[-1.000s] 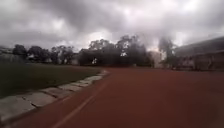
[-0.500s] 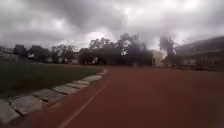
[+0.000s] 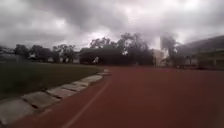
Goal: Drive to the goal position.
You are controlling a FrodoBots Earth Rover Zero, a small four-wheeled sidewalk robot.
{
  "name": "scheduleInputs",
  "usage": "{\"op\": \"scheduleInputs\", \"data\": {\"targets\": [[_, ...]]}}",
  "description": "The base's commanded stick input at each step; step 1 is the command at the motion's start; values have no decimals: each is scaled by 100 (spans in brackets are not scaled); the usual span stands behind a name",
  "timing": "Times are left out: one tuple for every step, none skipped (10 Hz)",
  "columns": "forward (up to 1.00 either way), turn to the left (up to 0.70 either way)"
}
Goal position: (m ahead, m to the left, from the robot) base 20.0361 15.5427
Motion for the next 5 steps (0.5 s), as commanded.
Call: {"op": "scheduleInputs", "data": {"targets": [[70, 0], [70, 0], [70, 0], [70, 0], [70, 0]]}}
